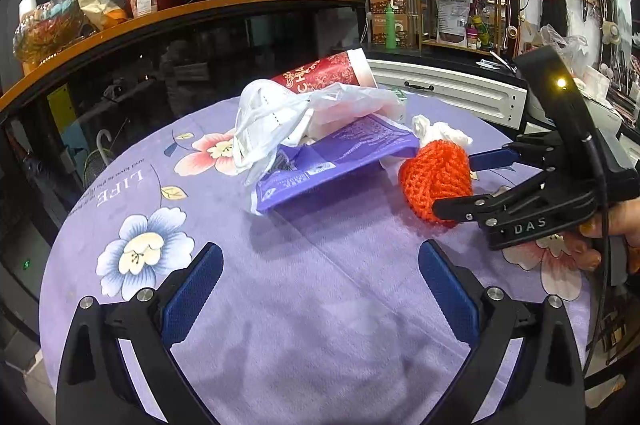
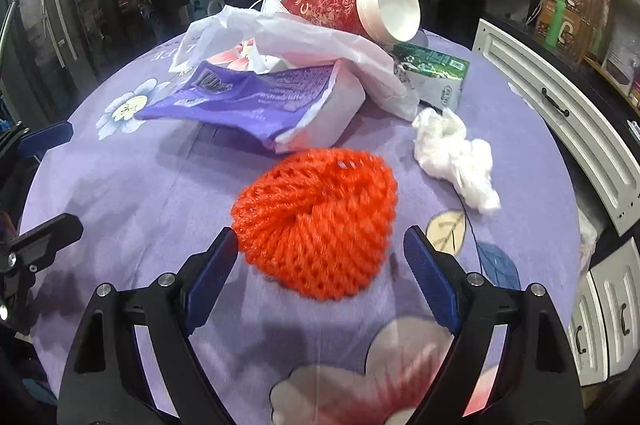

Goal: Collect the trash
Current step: 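Return to the table and grasp the orange foam net with the right gripper, then grasp the purple wrapper with the left gripper while the right gripper holds the orange net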

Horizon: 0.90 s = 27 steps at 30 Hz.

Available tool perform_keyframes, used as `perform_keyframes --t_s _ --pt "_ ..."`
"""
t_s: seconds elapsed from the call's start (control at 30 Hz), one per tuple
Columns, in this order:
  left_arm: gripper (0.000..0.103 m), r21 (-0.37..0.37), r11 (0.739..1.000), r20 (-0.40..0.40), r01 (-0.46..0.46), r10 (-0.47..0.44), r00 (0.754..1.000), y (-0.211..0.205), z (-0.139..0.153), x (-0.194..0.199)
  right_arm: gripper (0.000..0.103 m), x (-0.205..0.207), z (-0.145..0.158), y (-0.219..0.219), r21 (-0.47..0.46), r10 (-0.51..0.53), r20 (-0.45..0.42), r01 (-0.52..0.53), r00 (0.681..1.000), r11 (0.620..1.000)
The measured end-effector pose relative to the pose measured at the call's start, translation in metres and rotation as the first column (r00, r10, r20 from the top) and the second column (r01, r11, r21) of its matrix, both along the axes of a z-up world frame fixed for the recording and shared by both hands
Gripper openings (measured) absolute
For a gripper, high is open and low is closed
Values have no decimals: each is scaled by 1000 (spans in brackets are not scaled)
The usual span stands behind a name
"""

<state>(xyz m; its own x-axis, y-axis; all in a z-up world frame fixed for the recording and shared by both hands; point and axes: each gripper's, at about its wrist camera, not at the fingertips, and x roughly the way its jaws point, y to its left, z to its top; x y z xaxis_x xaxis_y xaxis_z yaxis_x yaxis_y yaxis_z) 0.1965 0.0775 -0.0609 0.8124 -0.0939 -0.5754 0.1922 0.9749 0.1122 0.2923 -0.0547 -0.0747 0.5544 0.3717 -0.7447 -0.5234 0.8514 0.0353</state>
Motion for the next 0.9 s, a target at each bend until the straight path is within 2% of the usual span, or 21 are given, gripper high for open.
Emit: perform_keyframes --t_s 0.03,0.07,0.1,0.17,0.23,0.43,0.5,0.6,0.77,0.83,0.9 --pt "97 1 1000 -1 0 0 1000 0 0 2 80 2 0 2 -1 0 -2 0 1000 1000" --pt "96 3 1000 -2 -1 1 1000 1 0 3 66 4 -1 3 1 0 -9 0 1000 1000" --pt "95 6 1000 -4 0 0 1000 1 -1 5 60 6 -3 4 3 4 -22 -4 1000 1000" --pt "93 13 1000 -9 2 -2 1000 2 -2 8 40 6 -6 4 17 8 -33 -7 999 1000" --pt "88 23 1000 -14 4 -3 1000 1 -4 10 27 3 -4 0 39 10 -35 -9 999 999" --pt "71 74 997 -18 12 -11 1000 -8 -7 19 24 -16 8 -19 105 -11 -8 12 1000 994" --pt "70 99 995 -8 24 -23 1000 -14 -7 23 24 -25 13 -28 116 -21 6 20 1000 993" --pt "70 181 982 15 44 -47 999 -29 -10 32 24 -34 18 -39 128 -32 7 31 999 991" --pt "65 266 962 -40 65 -56 998 -44 -23 57 24 -43 19 -57 162 -63 -7 64 998 985" --pt "63 270 961 -46 66 -56 997 -47 -23 59 24 -49 20 -64 180 -83 -6 83 997 980" --pt "63 225 971 -45 85 -77 996 -47 -17 55 24 -55 21 -71 202 -99 -9 98 995 975"
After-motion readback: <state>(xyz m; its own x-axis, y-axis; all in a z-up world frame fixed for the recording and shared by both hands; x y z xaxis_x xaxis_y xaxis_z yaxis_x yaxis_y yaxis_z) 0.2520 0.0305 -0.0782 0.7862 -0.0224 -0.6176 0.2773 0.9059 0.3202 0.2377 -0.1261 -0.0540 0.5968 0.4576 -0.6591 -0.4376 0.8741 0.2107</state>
